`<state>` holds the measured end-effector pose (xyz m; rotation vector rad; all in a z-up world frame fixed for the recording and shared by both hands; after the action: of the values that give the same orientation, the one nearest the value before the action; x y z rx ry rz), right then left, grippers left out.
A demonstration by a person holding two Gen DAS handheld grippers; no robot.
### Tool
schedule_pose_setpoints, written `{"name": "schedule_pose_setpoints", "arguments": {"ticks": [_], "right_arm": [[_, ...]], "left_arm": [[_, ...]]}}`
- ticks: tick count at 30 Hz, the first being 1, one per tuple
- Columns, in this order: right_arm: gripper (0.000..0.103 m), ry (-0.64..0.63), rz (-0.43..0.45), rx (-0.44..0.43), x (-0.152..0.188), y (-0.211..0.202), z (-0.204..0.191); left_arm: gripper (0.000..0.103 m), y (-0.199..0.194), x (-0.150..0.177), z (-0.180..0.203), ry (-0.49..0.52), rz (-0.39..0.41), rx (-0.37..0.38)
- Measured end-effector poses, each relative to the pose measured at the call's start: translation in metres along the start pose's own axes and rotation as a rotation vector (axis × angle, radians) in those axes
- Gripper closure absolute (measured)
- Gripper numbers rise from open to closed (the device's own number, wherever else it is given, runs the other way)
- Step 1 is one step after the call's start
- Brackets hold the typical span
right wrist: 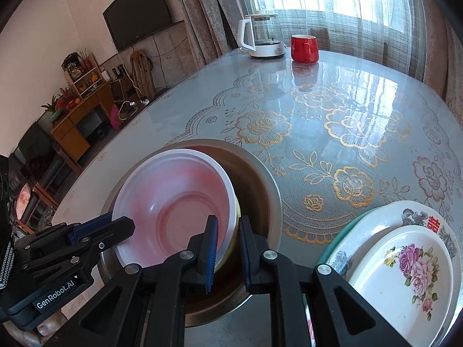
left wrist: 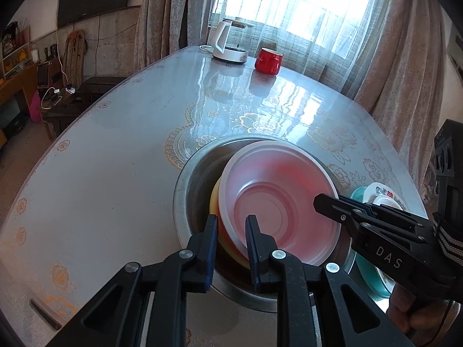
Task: Organize plates and bowls
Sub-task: 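Open the right gripper and release the red-and-pink bowl, then grasp the steel bowl rim with the right gripper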
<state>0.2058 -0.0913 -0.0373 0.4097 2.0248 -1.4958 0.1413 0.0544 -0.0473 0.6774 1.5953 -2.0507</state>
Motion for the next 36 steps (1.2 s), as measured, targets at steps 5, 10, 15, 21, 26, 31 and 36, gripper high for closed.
{"name": "schedule_pose_setpoints", "arguments": {"ticks": [5, 10, 15, 21, 26, 31, 36], "right_arm": [[0.090, -0.002, -0.003, -0.001, -0.001, 0.001, 0.000], [0.090, 0.003, -0.002, -0.003, -0.002, 0.001, 0.001], [0.079, 0.049, -0.004, -0.056, -0.003, -0.004, 0.009], [0.078, 0.096, 0.044, -0.058, -0.007, -0.022, 0.022], [0.082, 0.093, 0.056, -0.087, -0.005, -0.026, 0.021], [0.088, 0.052, 0.021, -0.055, -0.002, -0.011, 0.011], [0.088, 0.060, 0.021, -0.079, -0.002, -0.010, 0.012]], "left_arm": [[0.081, 0.002, 0.000, -0.001, -0.001, 0.010, -0.022], [0.081, 0.003, -0.001, 0.000, 0.006, 0.007, -0.039], [0.079, 0.000, -0.005, -0.006, -0.035, 0.005, -0.012], [0.079, -0.008, -0.010, -0.011, -0.047, 0.044, -0.025], [0.079, -0.013, -0.011, -0.020, -0.049, 0.081, -0.086], [0.079, -0.006, -0.006, -0.027, -0.042, 0.058, -0.106], [0.079, -0.004, -0.001, -0.031, -0.057, 0.056, -0.098]]}}
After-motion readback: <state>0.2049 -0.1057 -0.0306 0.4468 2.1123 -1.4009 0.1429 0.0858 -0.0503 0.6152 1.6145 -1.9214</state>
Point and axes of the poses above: each gripper's, at about its wrist camera, not at the fingertips, and y roughly the way its jaws point, z to its right, x to its underside, the point moved 4 cm from there along y, roughly the way its jaws point
